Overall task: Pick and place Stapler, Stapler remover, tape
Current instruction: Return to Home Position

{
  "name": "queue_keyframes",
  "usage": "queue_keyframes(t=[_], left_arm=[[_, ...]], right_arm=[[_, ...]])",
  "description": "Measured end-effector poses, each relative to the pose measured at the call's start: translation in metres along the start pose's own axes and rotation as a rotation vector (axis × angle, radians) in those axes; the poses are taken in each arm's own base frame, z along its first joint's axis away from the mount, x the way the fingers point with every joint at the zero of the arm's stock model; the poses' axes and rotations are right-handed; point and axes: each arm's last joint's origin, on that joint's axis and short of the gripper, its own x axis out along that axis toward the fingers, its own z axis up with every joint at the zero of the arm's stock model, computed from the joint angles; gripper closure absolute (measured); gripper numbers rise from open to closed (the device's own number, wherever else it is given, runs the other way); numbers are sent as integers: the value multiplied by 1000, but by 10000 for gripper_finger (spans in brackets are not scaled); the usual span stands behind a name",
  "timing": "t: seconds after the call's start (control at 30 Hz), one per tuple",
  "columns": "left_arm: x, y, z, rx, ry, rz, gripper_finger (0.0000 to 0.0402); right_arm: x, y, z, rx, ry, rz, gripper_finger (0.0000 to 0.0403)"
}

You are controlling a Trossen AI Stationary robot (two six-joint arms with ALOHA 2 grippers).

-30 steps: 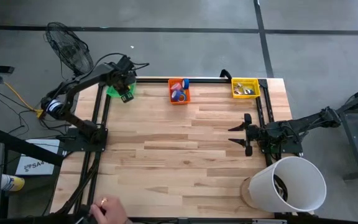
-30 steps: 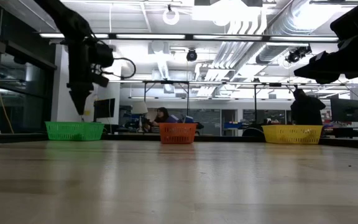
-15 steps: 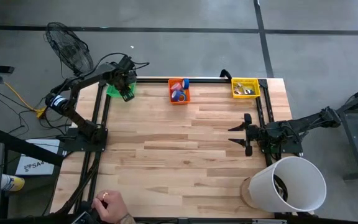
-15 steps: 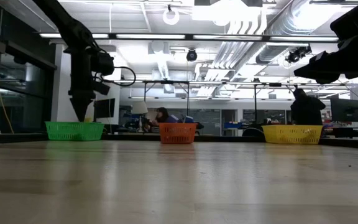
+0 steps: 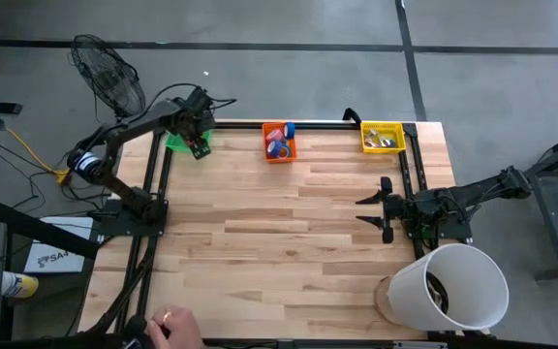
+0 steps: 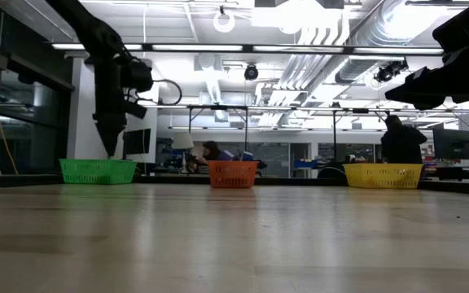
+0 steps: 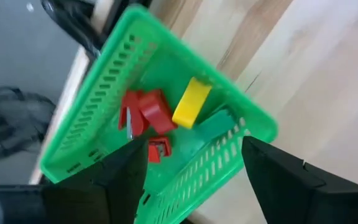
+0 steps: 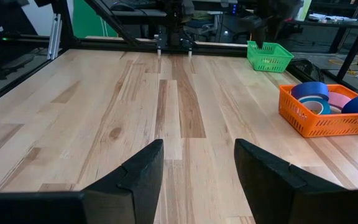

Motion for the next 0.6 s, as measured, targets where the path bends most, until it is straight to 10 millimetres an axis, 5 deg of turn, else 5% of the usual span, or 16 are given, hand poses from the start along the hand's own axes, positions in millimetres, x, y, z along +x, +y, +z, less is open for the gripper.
queue_keyframes(t=[0.3, 0.6], left_arm=[[-56, -33, 8, 155, -296, -31, 153], [-120, -112, 19, 474, -735, -170, 154]], right_arm=[[0, 0, 0, 0, 0, 0, 215], [0, 0, 0, 0, 0, 0, 215]])
